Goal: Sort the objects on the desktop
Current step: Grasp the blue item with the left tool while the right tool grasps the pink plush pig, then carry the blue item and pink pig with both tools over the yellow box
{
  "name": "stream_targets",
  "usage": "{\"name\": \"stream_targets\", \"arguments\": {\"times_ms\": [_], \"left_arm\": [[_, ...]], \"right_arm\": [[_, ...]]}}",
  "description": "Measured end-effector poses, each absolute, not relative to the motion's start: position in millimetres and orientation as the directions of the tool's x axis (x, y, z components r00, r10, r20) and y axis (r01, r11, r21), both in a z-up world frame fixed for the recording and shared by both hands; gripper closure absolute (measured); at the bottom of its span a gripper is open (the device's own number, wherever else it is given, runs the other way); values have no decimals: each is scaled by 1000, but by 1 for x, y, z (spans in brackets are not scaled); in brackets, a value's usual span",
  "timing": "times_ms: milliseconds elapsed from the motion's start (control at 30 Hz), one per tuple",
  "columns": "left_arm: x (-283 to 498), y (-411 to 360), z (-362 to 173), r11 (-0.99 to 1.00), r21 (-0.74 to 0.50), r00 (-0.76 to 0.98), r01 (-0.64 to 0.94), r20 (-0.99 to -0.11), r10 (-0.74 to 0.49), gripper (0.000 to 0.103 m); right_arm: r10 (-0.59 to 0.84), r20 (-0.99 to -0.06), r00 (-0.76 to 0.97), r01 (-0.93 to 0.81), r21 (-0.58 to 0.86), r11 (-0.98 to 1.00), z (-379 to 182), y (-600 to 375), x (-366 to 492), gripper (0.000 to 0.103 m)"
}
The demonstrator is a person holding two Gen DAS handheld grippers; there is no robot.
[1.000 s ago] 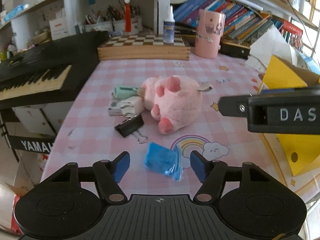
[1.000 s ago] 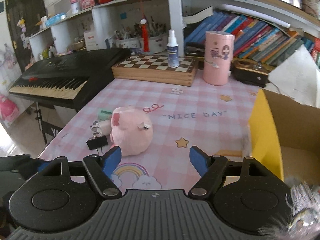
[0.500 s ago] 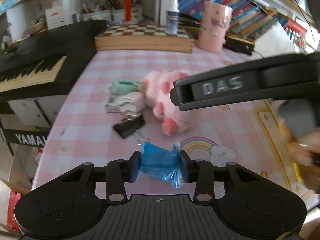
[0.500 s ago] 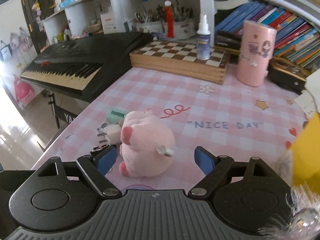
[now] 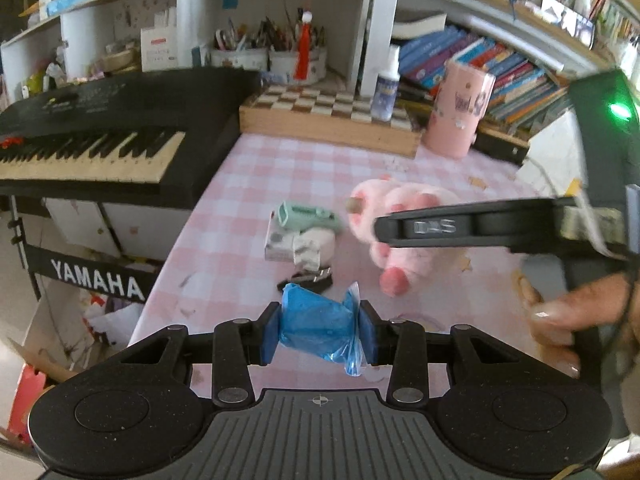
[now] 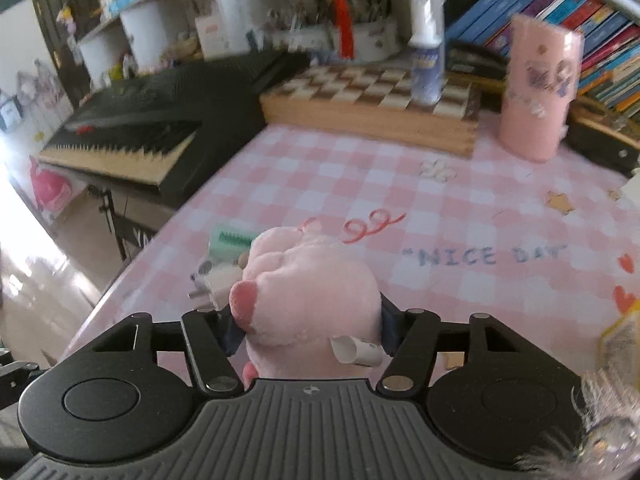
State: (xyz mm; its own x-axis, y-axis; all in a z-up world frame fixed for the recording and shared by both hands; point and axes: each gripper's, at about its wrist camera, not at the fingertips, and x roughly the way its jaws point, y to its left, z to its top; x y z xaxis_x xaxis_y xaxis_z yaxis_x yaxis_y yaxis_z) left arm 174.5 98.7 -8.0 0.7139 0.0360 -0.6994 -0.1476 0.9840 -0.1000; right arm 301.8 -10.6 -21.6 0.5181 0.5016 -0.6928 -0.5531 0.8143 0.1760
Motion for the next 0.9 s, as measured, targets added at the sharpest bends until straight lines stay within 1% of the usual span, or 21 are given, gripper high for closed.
{"name": "stream_targets", "arguments": {"times_ms": [167, 400, 500, 700, 900], "left_arm": [[162, 99, 14, 984, -131, 767, -123, -641, 10, 65], [134, 94, 38, 983, -177, 814, -54, -578, -60, 65], [122, 89, 38, 982, -186, 814, -23, -574, -89, 65], [90, 84, 32, 979, -201, 800, 17, -585, -134, 65], [56, 82, 29, 976, -210, 786, 64, -591, -179, 65]], "right_arm": [[478, -623, 619, -503, 152, 851, 13, -46, 275, 43], [447, -563, 695, -455, 138, 880, 44, -91, 223, 43], [433, -567, 700, -456, 110, 883, 45, -99, 199, 43], [423, -595, 683, -425, 147, 893, 37, -106, 154, 43], [392, -621, 679, -388, 150, 910, 29, -109, 106, 43]]}}
